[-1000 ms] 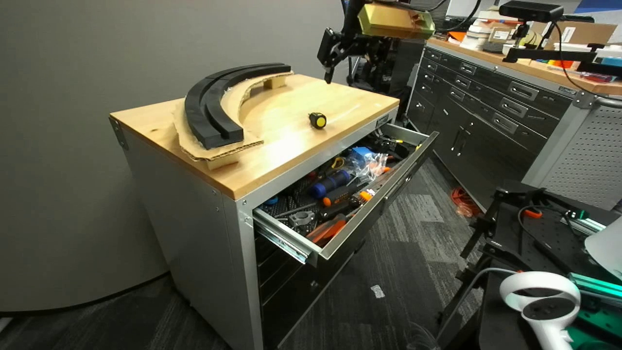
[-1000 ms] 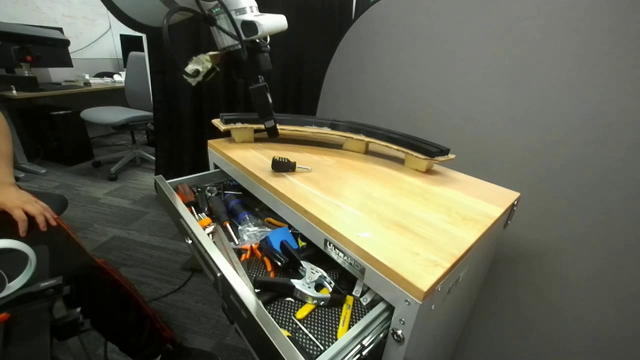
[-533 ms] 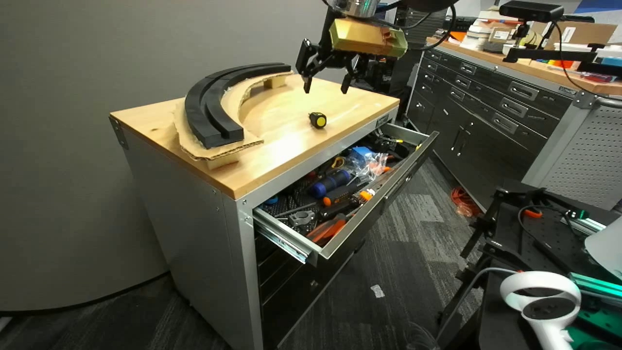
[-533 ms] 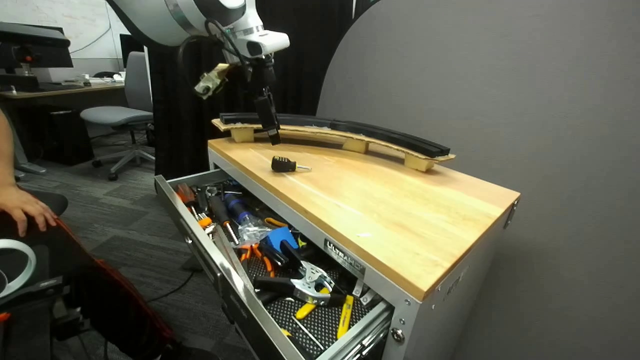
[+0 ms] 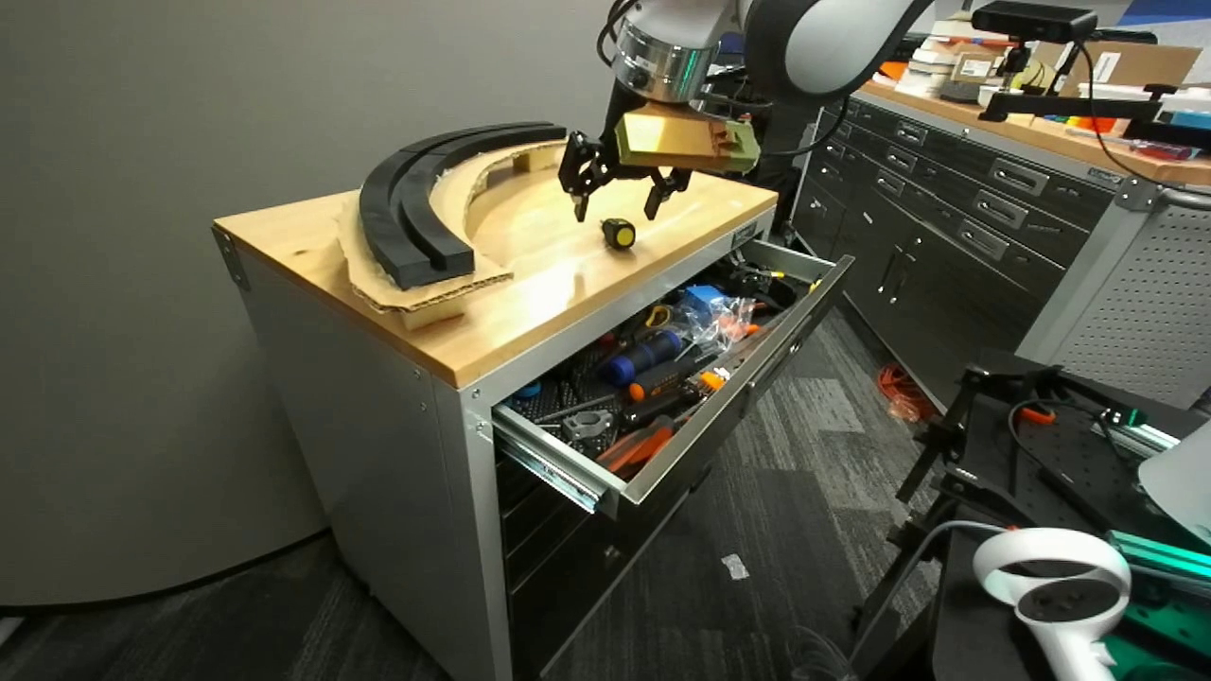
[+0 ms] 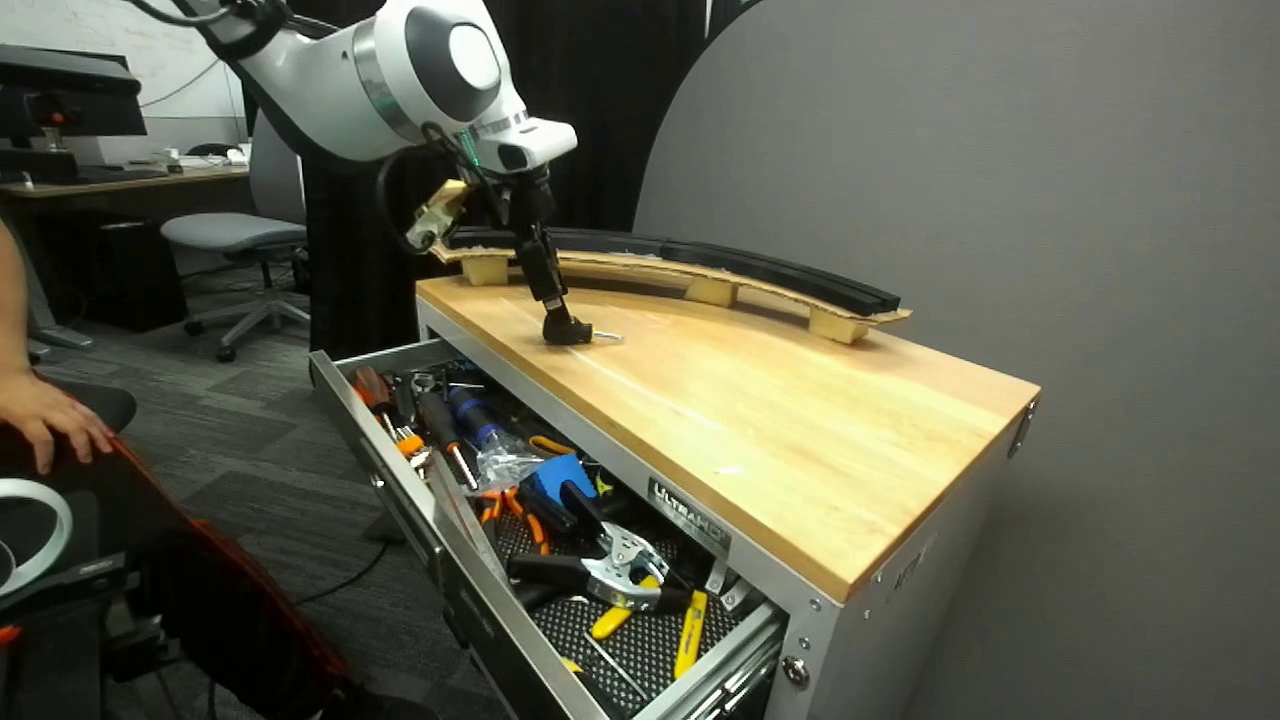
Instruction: Pick up the black object on the table and put it in the drawer
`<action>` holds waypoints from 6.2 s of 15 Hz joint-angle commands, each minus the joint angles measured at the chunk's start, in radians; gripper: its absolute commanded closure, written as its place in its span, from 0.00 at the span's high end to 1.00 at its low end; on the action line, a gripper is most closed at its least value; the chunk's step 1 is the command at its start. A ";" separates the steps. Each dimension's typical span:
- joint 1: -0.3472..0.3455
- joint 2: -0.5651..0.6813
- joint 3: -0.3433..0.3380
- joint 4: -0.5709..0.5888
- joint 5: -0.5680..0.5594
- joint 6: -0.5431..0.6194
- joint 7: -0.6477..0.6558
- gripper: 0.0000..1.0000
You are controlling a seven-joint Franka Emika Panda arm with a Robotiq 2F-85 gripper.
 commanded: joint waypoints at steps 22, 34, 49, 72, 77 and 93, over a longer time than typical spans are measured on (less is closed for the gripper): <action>-0.083 -0.359 0.094 -0.422 0.175 -0.070 -0.398 0.47; -0.122 -0.359 0.099 -0.507 0.557 -0.335 -0.867 1.00; 0.028 -0.184 -0.010 -0.489 -0.304 -0.012 0.126 0.00; 0.169 0.334 0.062 -0.040 -0.552 -0.006 0.663 0.04; 0.198 0.383 0.057 0.046 -0.597 -0.022 0.690 0.03; 0.259 0.512 0.125 0.292 -0.591 -0.236 0.772 0.06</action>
